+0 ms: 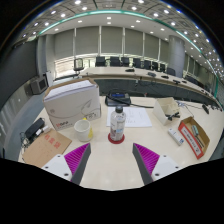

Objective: Pour water

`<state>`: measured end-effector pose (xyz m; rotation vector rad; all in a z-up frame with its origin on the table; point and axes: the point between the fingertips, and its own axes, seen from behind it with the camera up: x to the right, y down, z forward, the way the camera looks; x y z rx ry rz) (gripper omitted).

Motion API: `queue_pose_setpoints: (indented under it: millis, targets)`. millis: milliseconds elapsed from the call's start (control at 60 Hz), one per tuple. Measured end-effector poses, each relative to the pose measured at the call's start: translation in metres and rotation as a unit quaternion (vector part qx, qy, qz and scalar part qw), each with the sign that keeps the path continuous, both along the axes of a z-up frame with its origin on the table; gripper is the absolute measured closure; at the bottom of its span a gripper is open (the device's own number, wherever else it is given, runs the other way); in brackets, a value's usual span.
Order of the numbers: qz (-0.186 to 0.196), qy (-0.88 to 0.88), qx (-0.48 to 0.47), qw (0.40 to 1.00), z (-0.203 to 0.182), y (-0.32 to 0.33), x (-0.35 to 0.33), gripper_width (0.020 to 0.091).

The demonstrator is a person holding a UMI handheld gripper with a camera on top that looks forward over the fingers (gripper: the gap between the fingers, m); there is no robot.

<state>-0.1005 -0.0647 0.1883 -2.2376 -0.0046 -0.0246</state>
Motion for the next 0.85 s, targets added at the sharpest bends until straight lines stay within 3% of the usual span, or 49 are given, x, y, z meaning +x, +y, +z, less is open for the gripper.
queue_pose_setpoints:
  millis: [383,633,850]
  targets:
    - [-0.018,-0.042,-0.007,0.999,0.019,-0.108,-0.023,0.0241]
    - [-0.018,-0.071,0.017,0.997,0.036,-0.112,-0.017,0.0244]
    - [-0.009,-0.065,0.005,0.998,0.028,-0.109,-0.015,0.0246]
